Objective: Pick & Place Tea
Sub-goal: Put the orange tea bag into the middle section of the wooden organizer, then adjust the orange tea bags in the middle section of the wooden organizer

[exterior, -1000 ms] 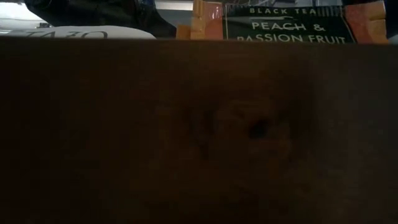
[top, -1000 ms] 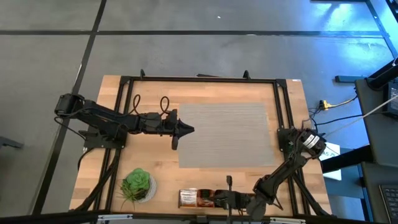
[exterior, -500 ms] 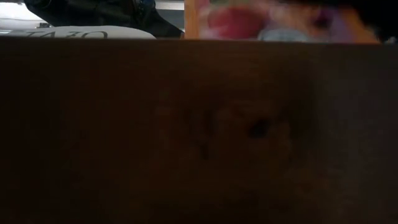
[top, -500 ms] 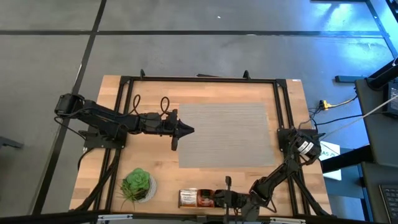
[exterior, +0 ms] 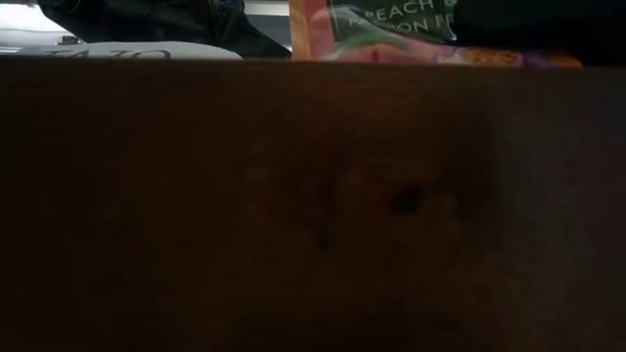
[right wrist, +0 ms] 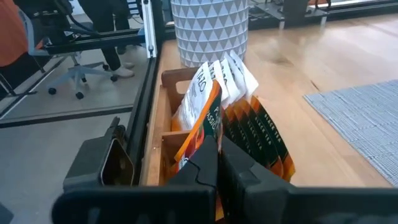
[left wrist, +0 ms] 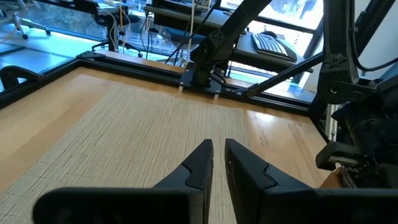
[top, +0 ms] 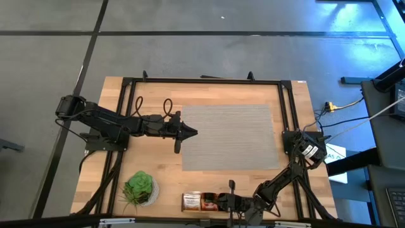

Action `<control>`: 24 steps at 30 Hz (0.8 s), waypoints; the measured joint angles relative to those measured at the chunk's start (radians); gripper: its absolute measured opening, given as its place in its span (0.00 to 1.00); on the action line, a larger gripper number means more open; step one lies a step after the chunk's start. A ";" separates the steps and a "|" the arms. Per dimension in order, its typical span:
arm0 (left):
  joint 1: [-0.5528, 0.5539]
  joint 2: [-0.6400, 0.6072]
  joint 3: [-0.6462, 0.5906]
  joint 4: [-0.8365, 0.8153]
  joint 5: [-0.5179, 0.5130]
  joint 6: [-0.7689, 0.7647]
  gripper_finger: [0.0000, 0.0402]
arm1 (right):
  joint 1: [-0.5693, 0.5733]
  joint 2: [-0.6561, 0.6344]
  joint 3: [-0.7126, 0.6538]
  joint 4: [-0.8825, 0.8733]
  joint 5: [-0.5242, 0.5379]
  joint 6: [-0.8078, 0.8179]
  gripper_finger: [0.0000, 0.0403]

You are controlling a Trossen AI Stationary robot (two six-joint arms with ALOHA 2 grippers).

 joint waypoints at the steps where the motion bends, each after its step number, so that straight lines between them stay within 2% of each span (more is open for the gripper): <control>1: 0.000 0.000 0.000 0.000 0.000 0.000 0.09 | 0.000 0.000 0.000 0.000 0.000 -0.001 0.01; 5: 0.000 0.000 0.000 -0.001 0.000 0.000 0.09 | 0.000 0.000 0.000 0.004 -0.002 -0.008 0.07; 10: 0.000 0.000 0.000 -0.008 0.000 0.000 0.09 | 0.001 -0.007 0.000 0.023 -0.005 -0.004 0.24; 13: 0.000 0.000 0.000 -0.016 0.000 0.000 0.09 | 0.003 -0.049 0.000 0.023 -0.008 -0.010 0.34; 17: 0.000 0.000 0.000 -0.016 0.043 -0.001 0.09 | 0.003 -0.140 0.000 0.006 -0.071 -0.043 0.44; 21: -0.022 0.009 0.007 -0.016 0.209 0.003 0.09 | -0.009 -0.248 0.001 -0.189 -0.155 0.002 0.48; 24: -0.089 0.051 0.042 -0.026 0.254 0.015 0.09 | -0.044 -0.339 0.002 -0.497 -0.177 0.103 0.48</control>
